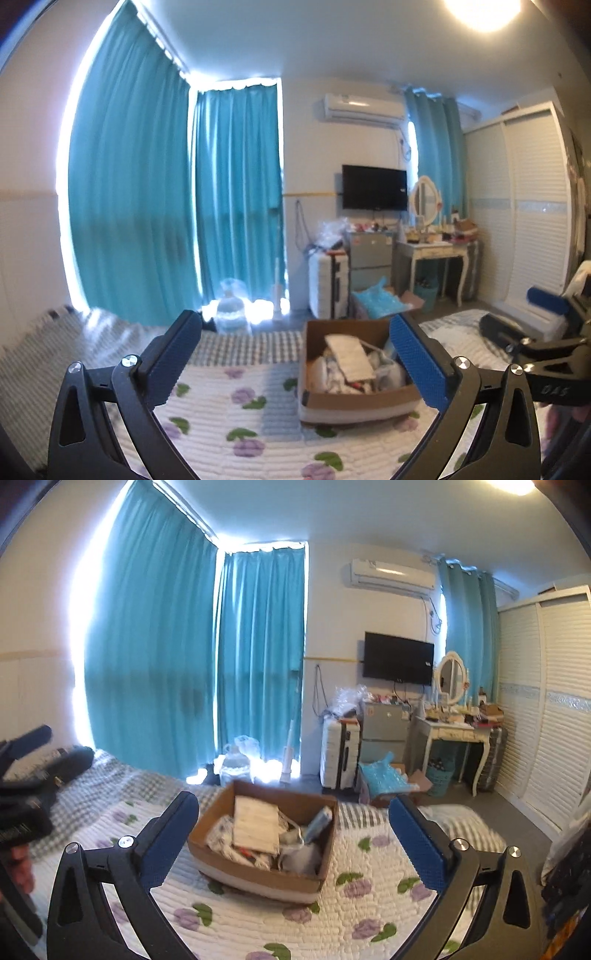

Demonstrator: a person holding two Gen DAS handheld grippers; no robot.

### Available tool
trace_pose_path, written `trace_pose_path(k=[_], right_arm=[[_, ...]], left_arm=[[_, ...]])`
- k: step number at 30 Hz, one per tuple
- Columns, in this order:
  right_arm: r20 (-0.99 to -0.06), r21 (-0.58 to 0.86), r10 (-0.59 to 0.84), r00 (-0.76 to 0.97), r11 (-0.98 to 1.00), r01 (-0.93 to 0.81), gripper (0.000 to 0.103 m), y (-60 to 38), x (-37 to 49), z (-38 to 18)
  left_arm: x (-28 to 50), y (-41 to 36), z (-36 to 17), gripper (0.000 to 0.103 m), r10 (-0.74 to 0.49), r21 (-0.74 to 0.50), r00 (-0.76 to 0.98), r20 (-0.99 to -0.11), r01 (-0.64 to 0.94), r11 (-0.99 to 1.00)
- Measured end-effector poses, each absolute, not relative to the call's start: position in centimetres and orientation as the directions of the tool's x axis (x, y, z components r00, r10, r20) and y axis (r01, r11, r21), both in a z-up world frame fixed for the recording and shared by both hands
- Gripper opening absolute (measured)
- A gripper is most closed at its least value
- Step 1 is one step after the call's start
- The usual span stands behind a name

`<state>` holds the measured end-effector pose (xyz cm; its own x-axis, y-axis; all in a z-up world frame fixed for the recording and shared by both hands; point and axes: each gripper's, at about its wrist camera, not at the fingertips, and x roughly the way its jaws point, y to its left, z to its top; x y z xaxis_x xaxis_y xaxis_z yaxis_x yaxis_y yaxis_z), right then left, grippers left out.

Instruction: Organize soft objects

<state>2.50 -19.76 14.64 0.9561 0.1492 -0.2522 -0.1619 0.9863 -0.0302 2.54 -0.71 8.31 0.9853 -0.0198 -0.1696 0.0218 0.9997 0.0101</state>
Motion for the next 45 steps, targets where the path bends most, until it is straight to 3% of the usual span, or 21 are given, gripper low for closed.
trace_pose_path(k=[5,14,45], right_arm=[[-0.305,-0.011,0.145,0.941,0.988,-0.156,0.103,-20.2,4.1,10.0],[-0.382,0.014,0.155,0.911,0.987,-0.162,0.103,-20.0,5.4,7.6],[-0.405,0.014,0.158,0.901,0.986,-0.167,0.103,-19.8,5.3,7.2]], left_arm=[[3.3,-1.2,5.3,0.103,0.012,0.052,0.972,-0.234,0.000,0.999],[3.5,-1.0,4.0,0.103,-0.002,0.035,0.961,-0.276,0.013,0.999],[3.9,-0.7,2.7,0.103,-0.004,0.028,0.949,-0.314,0.014,1.000]])
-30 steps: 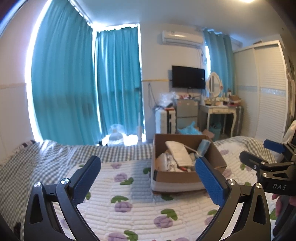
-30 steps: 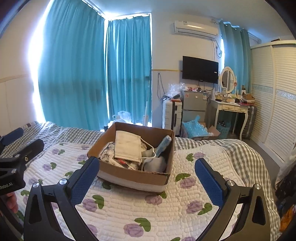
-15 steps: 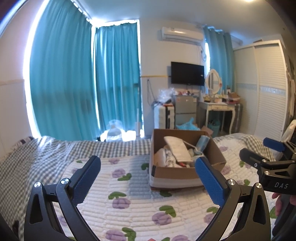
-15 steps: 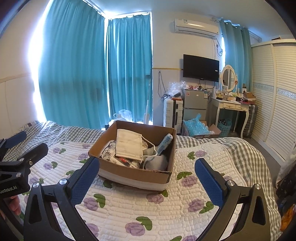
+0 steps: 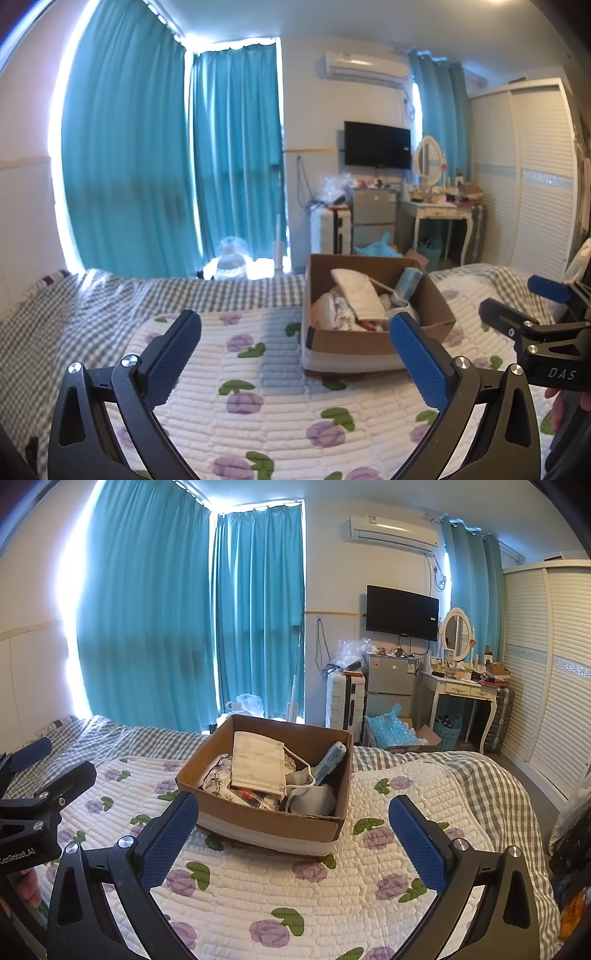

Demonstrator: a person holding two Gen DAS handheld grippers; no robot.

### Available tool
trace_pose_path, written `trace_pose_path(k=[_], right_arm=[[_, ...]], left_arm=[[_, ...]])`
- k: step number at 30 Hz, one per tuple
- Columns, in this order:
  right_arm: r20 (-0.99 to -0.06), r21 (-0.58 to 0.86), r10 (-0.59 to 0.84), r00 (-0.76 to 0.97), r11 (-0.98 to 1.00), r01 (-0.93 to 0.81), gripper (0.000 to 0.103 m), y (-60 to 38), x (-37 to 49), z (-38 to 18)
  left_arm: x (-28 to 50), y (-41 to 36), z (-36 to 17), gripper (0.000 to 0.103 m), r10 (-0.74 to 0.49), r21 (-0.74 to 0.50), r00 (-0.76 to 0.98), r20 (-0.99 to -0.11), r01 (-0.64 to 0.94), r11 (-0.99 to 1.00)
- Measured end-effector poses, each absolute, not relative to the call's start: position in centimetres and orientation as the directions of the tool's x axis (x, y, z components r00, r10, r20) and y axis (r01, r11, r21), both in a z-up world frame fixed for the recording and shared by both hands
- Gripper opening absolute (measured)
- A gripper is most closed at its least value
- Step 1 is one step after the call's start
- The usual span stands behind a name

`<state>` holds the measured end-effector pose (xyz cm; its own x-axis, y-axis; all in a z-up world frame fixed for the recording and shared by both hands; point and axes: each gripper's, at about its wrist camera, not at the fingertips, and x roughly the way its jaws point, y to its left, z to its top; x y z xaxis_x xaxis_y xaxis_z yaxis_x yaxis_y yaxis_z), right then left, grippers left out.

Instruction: Organize soft objects

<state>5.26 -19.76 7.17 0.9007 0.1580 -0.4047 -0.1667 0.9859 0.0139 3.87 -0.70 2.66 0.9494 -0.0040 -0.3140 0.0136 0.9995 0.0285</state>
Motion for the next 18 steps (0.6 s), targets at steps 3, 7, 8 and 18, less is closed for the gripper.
trace_pose_path(k=[3,7,8,18], right_arm=[[-0.410,0.014,0.158,0.898,0.986,-0.167,0.103,-19.68,5.30,7.05],[-0.413,0.013,0.156,0.897,0.986,-0.166,0.103,-19.54,5.30,7.01],[-0.412,0.014,0.157,0.897,0.986,-0.166,0.103,-19.53,5.34,7.02],[-0.414,0.012,0.157,0.897,0.986,-0.167,0.103,-19.34,5.35,6.92]], left_arm=[[3.80,-0.72,2.68,0.103,-0.004,0.027,0.949,-0.314,0.013,1.000],[3.74,-0.68,2.72,0.103,-0.007,0.024,0.949,-0.316,0.015,1.000],[3.74,-0.69,2.69,0.103,-0.006,0.025,0.949,-0.316,0.015,1.000],[3.82,-0.45,2.62,0.103,-0.011,0.022,0.945,-0.327,0.019,1.000]])
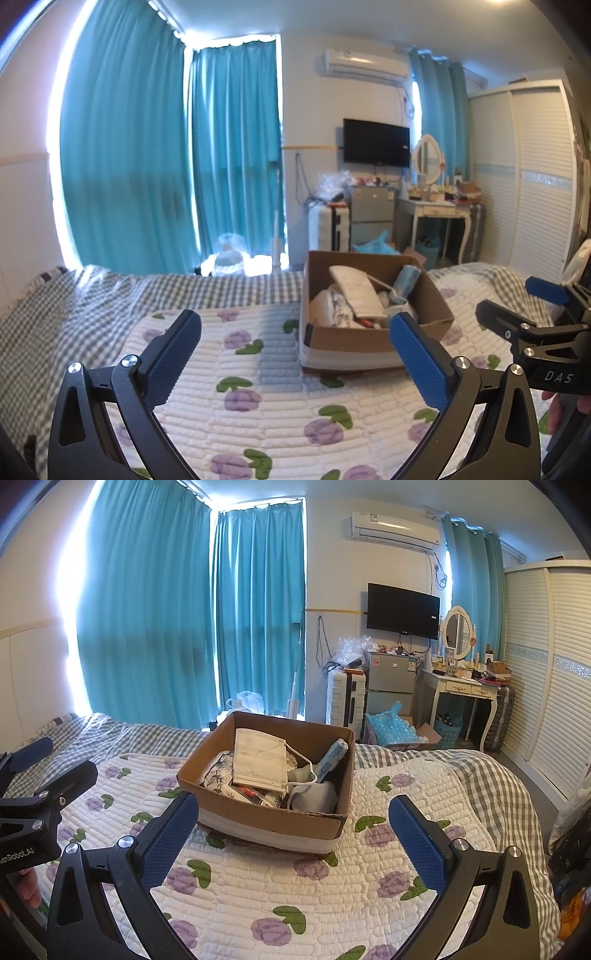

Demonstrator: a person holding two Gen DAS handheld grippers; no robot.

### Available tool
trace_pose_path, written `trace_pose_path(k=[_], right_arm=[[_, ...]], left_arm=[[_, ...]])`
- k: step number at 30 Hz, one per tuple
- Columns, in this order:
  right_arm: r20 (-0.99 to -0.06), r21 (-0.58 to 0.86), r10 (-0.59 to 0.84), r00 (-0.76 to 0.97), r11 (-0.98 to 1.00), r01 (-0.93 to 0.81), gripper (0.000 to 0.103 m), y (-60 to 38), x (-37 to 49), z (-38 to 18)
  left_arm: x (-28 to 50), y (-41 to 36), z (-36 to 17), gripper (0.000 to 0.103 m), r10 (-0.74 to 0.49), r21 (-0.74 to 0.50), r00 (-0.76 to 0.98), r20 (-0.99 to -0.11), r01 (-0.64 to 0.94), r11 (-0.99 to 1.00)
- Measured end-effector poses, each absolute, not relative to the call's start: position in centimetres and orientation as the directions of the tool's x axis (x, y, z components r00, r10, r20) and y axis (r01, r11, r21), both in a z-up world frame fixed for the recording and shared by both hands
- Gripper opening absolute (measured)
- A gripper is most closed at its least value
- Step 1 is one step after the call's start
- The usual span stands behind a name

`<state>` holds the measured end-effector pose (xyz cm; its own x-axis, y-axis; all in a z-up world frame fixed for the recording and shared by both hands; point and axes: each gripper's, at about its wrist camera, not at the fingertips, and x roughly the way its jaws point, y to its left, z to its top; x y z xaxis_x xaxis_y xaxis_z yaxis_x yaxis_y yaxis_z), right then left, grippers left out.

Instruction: Organize soft objects

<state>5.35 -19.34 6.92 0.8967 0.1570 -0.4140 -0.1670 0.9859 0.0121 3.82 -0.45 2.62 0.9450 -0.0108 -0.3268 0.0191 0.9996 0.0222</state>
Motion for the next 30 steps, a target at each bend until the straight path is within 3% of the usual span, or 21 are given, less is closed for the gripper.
trace_pose_path(k=[30], right_arm=[[-0.427,0.015,0.160,0.890,0.985,-0.171,0.103,-19.03,5.33,6.66]], left_arm=[[4.02,-0.17,2.35,0.103,0.002,0.031,0.942,-0.336,0.009,0.999]])
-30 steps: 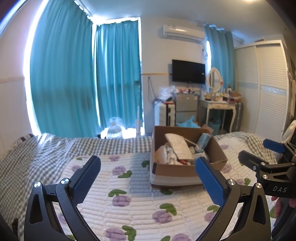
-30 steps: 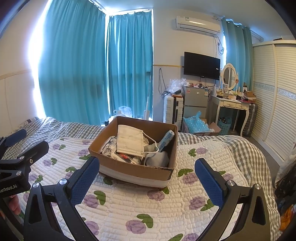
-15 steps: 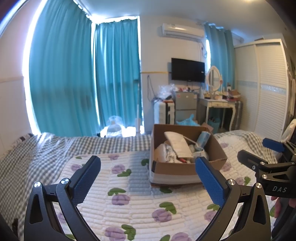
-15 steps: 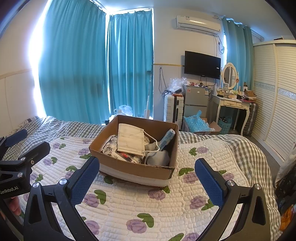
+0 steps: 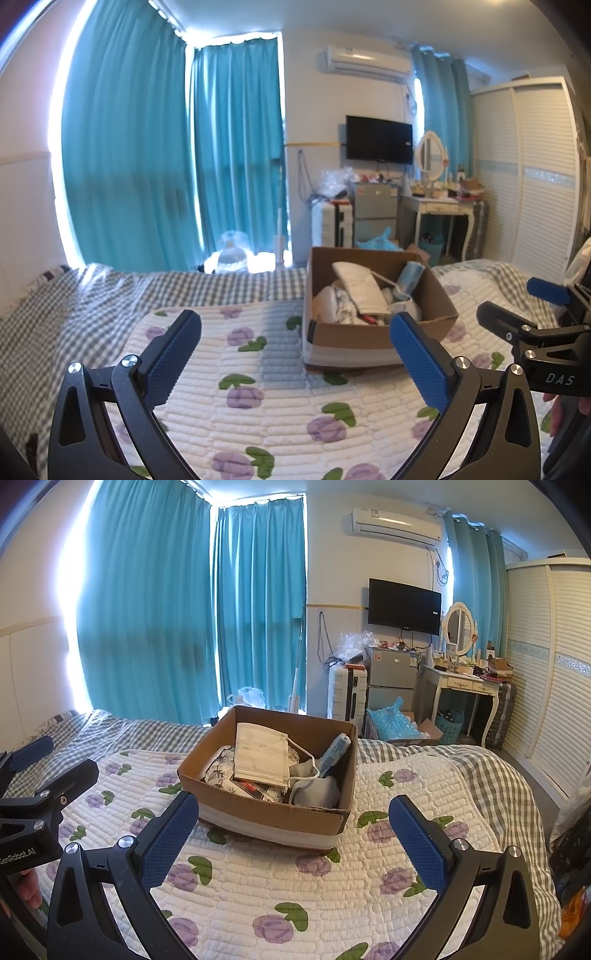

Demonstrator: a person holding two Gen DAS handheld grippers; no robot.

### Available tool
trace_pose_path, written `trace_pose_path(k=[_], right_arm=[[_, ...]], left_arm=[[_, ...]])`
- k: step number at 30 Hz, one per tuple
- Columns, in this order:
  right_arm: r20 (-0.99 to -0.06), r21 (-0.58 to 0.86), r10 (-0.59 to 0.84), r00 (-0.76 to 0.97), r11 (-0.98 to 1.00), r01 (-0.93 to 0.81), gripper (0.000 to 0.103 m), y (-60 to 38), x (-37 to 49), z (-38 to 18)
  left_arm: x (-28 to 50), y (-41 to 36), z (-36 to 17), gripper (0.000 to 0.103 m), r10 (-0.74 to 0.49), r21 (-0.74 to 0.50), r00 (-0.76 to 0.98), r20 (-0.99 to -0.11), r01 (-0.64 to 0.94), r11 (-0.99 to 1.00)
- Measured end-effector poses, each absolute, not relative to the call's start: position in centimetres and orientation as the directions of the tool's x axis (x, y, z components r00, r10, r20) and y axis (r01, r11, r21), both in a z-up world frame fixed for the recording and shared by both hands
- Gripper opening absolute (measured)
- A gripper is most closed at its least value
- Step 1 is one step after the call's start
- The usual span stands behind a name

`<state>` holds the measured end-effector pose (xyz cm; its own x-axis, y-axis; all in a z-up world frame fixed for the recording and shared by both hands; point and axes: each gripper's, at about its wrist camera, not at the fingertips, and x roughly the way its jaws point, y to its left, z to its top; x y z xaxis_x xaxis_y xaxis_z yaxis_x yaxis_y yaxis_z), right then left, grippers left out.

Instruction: Organize soft objects

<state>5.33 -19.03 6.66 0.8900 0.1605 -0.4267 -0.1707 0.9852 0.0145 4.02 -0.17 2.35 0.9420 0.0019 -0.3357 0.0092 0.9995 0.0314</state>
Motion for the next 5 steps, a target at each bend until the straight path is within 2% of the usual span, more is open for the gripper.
trace_pose_path(k=[5], right_arm=[[-0.432,0.015,0.164,0.887,0.985,-0.174,0.103,-18.98,5.30,6.43]], left_arm=[[4.02,-0.18,2.27,0.103,-0.001,0.032,0.941,-0.338,0.012,0.999]])
